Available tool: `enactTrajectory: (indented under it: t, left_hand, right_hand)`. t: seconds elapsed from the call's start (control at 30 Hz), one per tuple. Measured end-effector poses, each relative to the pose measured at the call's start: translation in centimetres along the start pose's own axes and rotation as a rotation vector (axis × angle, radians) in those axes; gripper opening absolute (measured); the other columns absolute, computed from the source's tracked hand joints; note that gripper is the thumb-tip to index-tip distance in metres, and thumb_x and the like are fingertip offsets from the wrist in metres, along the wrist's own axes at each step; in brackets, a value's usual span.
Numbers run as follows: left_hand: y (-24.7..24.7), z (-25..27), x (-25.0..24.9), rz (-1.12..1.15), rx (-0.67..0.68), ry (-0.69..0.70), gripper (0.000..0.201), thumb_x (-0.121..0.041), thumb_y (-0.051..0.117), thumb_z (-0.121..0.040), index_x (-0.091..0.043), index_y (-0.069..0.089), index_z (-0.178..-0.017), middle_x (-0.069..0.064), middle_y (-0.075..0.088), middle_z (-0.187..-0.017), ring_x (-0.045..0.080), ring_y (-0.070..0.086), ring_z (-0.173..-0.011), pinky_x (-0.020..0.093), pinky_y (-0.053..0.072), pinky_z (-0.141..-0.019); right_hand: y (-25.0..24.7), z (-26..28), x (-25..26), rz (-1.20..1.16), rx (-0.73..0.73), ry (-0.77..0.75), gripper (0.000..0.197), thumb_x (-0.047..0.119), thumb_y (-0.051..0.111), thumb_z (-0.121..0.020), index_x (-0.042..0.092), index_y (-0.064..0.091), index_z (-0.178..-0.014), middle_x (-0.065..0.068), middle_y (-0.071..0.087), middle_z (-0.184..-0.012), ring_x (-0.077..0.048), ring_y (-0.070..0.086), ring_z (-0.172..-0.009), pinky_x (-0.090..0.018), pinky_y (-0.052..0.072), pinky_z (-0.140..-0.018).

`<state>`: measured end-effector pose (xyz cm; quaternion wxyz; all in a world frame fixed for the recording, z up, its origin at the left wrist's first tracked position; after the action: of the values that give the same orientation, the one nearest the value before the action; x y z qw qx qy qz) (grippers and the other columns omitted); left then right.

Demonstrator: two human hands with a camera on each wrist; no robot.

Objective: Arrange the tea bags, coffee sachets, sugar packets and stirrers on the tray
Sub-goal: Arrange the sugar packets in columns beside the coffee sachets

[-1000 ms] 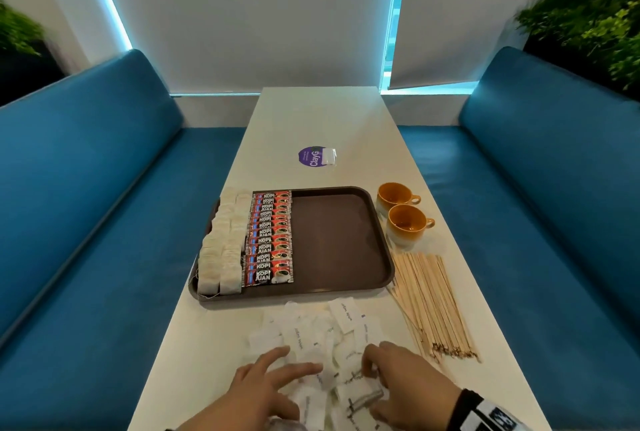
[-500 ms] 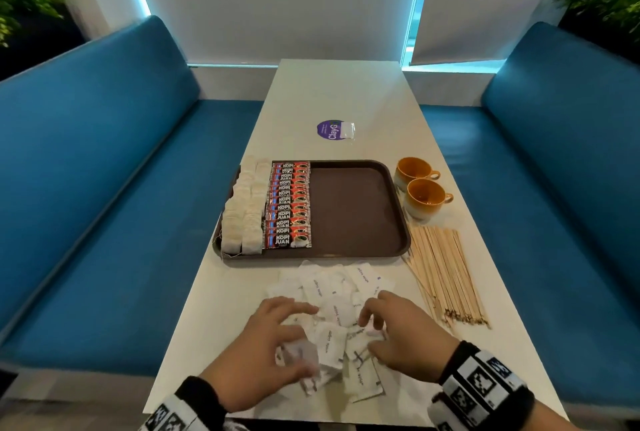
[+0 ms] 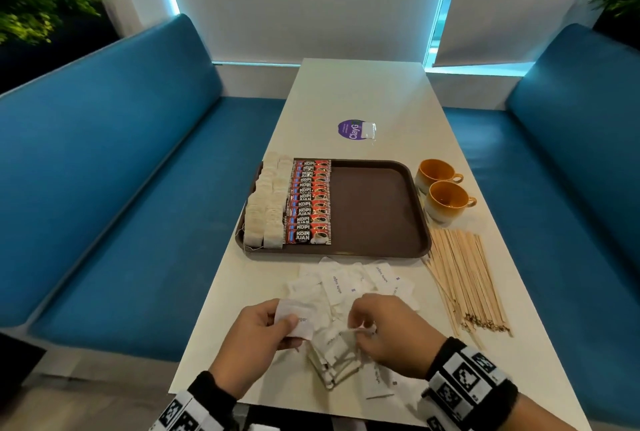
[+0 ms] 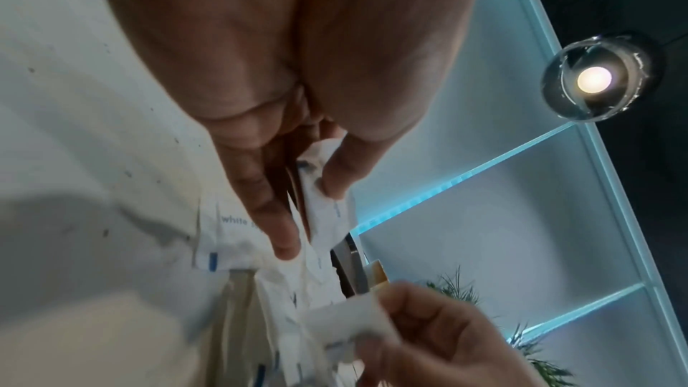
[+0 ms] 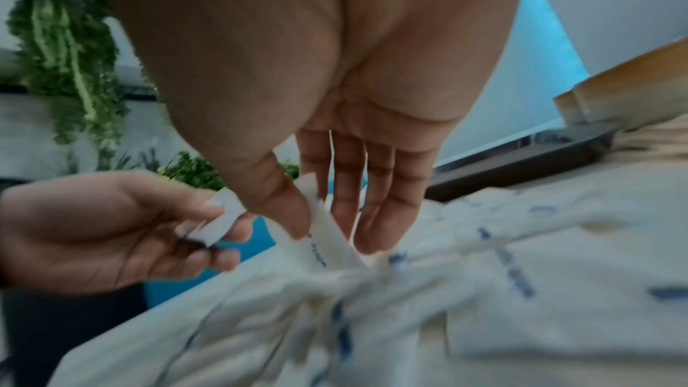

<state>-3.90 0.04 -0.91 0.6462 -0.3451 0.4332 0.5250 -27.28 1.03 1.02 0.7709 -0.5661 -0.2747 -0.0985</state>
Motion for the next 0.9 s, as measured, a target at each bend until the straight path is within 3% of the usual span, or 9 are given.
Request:
enactTrajectory:
  t: [0.13, 0.23, 0.3, 0.5, 0.6, 0.67, 0.7, 0.8, 0.9]
  left_hand:
    - [1.1, -0.1, 0.2, 0.051, 0.033, -0.003, 0.025, 0.000, 0.053, -0.101, -0.006, 0.075, -0.112, 0.013, 0.077, -0.109, 0.031, 0.073, -0.103, 0.041, 0.060, -0.090]
    - [2.3, -0.1, 0.0, 0.163, 0.122, -0.019, 0.022, -0.005, 0.061, -0.096, -0.003, 0.072, -0.115, 0.018, 0.074, -0.113, 0.032, 0.072, -0.103, 0.038, 0.059, -0.086]
    - [2.9, -0.1, -0.2, 0.227, 0.203, -0.027, 0.031, -0.011, 0.067, -0.090, 0.003, 0.069, -0.117, 0.024, 0.072, -0.114, 0.036, 0.071, -0.101, 0.038, 0.059, -0.083]
    - [1.5, -0.3, -0.1, 0.180, 0.181, -0.045, 0.047, -0.004, 0.084, -0.078, 0.012, 0.060, -0.116, 0.030, 0.070, -0.114, 0.045, 0.069, -0.103, 0.046, 0.059, -0.084]
    - [-0.3, -0.1, -0.4, 0.182, 0.120, -0.067, 0.040, 0.001, 0.080, -0.078, 0.010, 0.060, -0.111, 0.026, 0.073, -0.112, 0.038, 0.072, -0.094, 0.039, 0.060, -0.074]
    - [-1.3, 0.1, -1.1, 0.184, 0.084, -0.058, 0.013, 0.005, 0.064, -0.090, 0.003, 0.054, -0.099, 0.024, 0.074, -0.111, 0.036, 0.071, -0.089, 0.037, 0.059, -0.069]
    - [-1.6, 0.2, -1.5, 0.207, 0.075, -0.050, 0.009, 0.007, 0.053, -0.095, -0.001, 0.049, -0.095, 0.024, 0.073, -0.111, 0.037, 0.070, -0.090, 0.038, 0.059, -0.069]
    - [-2.0, -0.1, -2.3, 0.296, 0.034, -0.067, 0.021, 0.012, 0.038, -0.095, -0.008, 0.045, -0.097, 0.024, 0.073, -0.106, 0.043, 0.070, -0.088, 0.047, 0.060, -0.071]
    - [-2.2, -0.9, -2.1, 0.076, -0.024, -0.018, 0.029, 0.007, 0.040, -0.095, -0.014, 0.054, -0.108, 0.014, 0.063, -0.085, 0.027, 0.061, -0.072, 0.040, 0.049, -0.062]
  right_hand:
    - [-2.1, 0.4, -0.3, -0.205, -0.228, 0.040, 0.009, 0.023, 0.067, -0.095, 0.029, 0.073, -0.094, 0.014, 0.068, -0.089, -0.003, 0.061, -0.084, -0.015, 0.049, -0.074]
    - [-2.4, 0.3, 0.8, -0.544, -0.165, 0.037, 0.009, 0.017, 0.078, -0.089, 0.025, 0.076, -0.092, 0.005, 0.076, -0.087, -0.008, 0.069, -0.078, -0.023, 0.056, -0.073]
    - [-1.8, 0.1, 2.0, -0.692, -0.114, 0.031, 0.013, 0.012, 0.084, -0.083, 0.017, 0.075, -0.092, -0.005, 0.077, -0.085, -0.017, 0.070, -0.072, -0.029, 0.058, -0.068]
    - [-0.8, -1.0, 2.4, -0.744, -0.155, 0.108, 0.028, 0.012, 0.090, -0.076, 0.014, 0.068, -0.093, -0.008, 0.064, -0.075, -0.018, 0.065, -0.062, -0.032, 0.059, -0.059]
    - [-0.8, -1.2, 1.4, -0.567, -0.082, 0.077, 0.021, 0.021, 0.088, -0.079, 0.020, 0.070, -0.089, -0.006, 0.072, -0.080, -0.010, 0.065, -0.066, -0.031, 0.060, -0.067]
    - [-0.7, -1.1, 1.1, -0.371, -0.028, 0.044, 0.020, 0.026, 0.088, -0.077, 0.028, 0.071, -0.087, 0.002, 0.071, -0.088, -0.007, 0.064, -0.078, -0.024, 0.057, -0.073]
    - [-0.5, -1.1, 1.1, -0.271, 0.021, 0.017, 0.022, 0.030, 0.088, -0.076, 0.032, 0.069, -0.087, 0.007, 0.067, -0.093, -0.006, 0.062, -0.085, -0.021, 0.054, -0.075]
    - [0.9, -1.2, 1.6, -0.057, 0.189, -0.060, 0.033, 0.038, 0.087, -0.074, 0.040, 0.064, -0.098, 0.017, 0.053, -0.107, -0.005, 0.051, -0.101, -0.023, 0.049, -0.087]
    - [1.8, -1.5, 1.9, 0.020, 0.208, -0.067, 0.033, 0.033, 0.082, -0.080, 0.034, 0.065, -0.109, 0.013, 0.049, -0.115, -0.009, 0.046, -0.110, -0.029, 0.048, -0.094]
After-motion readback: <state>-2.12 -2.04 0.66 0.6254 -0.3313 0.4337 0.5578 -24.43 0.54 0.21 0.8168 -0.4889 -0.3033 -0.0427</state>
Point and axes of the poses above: each hand's wrist, its own z-axis away from the middle knuckle, its own y-axis out of the palm, x = y × z, the point moved 2 cm from there along -z, towards the middle knuckle
